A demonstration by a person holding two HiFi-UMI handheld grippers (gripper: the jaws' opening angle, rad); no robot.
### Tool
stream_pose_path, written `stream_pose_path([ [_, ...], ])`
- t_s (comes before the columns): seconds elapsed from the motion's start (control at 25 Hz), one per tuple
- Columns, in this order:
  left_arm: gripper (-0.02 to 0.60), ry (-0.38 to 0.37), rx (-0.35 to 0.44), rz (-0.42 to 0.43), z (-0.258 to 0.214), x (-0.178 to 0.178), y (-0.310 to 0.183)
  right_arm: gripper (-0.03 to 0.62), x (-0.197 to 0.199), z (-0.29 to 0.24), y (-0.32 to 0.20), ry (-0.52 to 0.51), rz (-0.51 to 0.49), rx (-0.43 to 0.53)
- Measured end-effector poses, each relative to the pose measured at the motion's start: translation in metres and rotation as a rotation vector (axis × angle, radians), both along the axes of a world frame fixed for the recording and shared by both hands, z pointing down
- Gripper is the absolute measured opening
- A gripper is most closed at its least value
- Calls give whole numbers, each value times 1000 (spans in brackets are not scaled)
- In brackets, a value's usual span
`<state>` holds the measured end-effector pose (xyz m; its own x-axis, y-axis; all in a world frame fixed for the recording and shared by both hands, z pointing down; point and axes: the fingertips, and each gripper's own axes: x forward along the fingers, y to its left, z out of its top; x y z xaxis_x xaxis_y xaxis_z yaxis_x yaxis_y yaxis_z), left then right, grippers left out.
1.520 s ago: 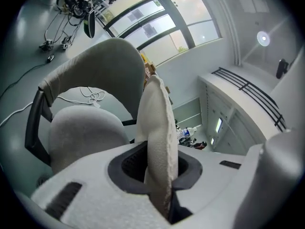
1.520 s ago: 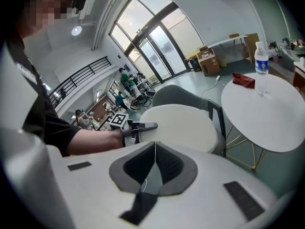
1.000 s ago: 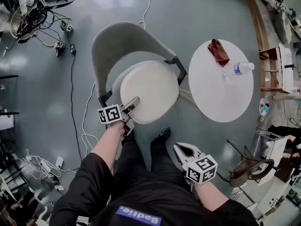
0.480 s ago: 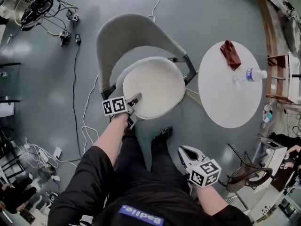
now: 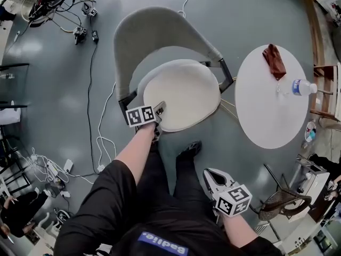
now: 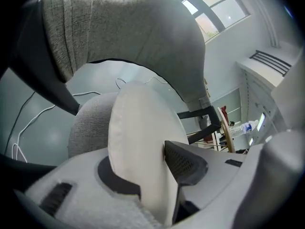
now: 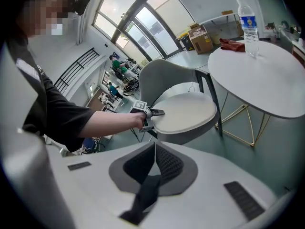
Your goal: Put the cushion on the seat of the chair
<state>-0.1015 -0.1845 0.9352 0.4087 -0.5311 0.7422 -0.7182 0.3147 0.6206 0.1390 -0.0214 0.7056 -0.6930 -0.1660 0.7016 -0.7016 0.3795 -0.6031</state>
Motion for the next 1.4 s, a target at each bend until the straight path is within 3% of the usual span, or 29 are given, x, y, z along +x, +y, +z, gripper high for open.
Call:
stream_pose_path([
  [0.4, 236, -101, -34, -13, 40, -21, 7, 29, 3, 24, 16, -3, 11, -45],
  [0.68, 304, -134, -56, -9, 62, -33, 13, 29, 6, 36, 30, -1, 11, -62],
  [1.0, 339, -163, -63, 11, 66, -38, 16, 31, 8, 37, 39, 10, 33, -58],
  [1.2, 345, -224, -91, 63, 48, -37, 20, 31, 9, 21, 39, 19, 48, -30],
  [1.4, 345, -283, -177, 168, 27, -28, 31, 31, 5, -4, 32, 19, 69, 19],
])
